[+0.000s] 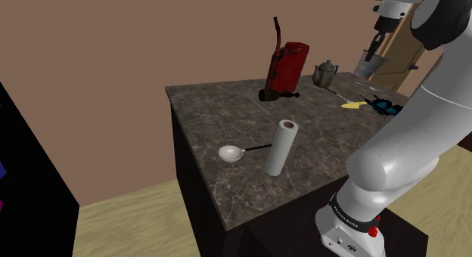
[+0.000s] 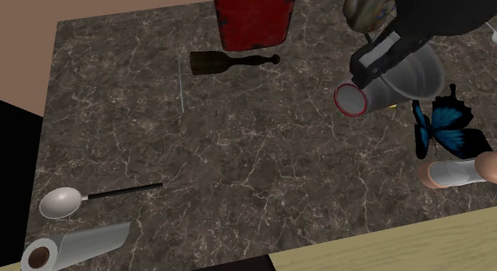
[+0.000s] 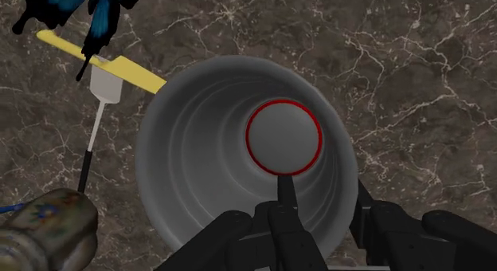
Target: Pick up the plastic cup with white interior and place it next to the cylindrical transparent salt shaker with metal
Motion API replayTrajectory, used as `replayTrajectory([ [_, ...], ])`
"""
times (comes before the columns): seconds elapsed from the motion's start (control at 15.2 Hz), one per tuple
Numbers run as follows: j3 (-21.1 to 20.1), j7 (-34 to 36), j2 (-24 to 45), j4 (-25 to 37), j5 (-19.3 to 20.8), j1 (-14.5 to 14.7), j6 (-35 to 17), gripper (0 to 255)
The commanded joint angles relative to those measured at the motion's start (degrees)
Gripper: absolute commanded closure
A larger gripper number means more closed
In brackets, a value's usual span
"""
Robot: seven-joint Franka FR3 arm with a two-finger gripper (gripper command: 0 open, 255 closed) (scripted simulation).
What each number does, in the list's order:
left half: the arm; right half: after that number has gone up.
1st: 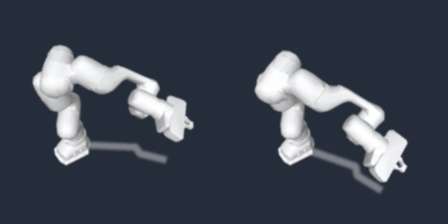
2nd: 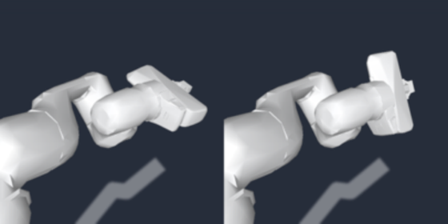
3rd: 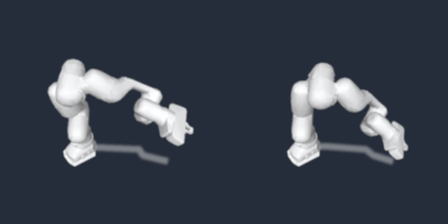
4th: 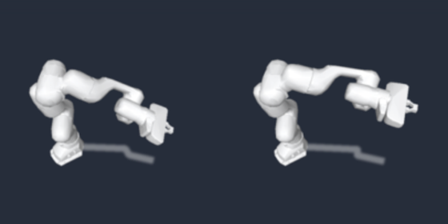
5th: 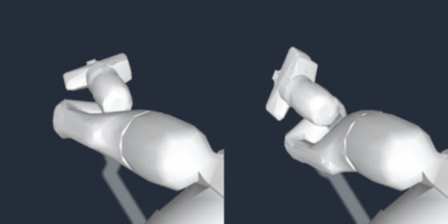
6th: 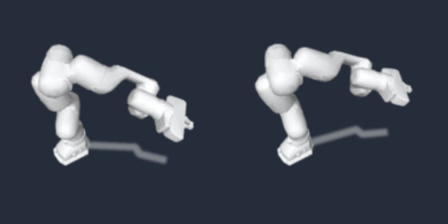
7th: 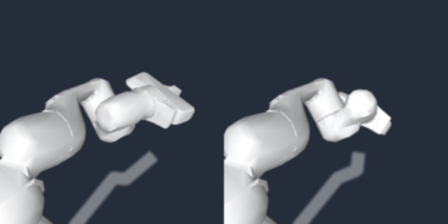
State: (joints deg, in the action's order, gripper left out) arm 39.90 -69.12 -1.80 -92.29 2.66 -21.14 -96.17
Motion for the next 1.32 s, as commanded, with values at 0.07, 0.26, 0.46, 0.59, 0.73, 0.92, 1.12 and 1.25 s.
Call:
replayTrajectory([
  [0.07,2.3,-4.5,0.5,0.8,-0.7,-2.1,0.2,255],
  [0.26,4.7,-9.2,1.7,1.8,-2.0,-4.3,0.3,255],
  [0.46,7.2,-14.2,3.8,3.6,-4.0,-6.9,0.6,255],
  [0.59,8.8,-17.9,5.7,5.2,-5.8,-8.9,1.0,255],
  [0.73,10.3,-21.6,8.1,7.1,-8.0,-11.4,1.5,255],
  [0.92,12.1,-27.4,12.3,10.8,-12.0,-15.8,2.7,255],
  [1.12,12.8,-32.4,16.7,15.0,-16.0,-21.2,4.4,255],
  [1.25,12.6,-32.2,15.9,12.6,-15.4,-20.5,2.5,255],
])
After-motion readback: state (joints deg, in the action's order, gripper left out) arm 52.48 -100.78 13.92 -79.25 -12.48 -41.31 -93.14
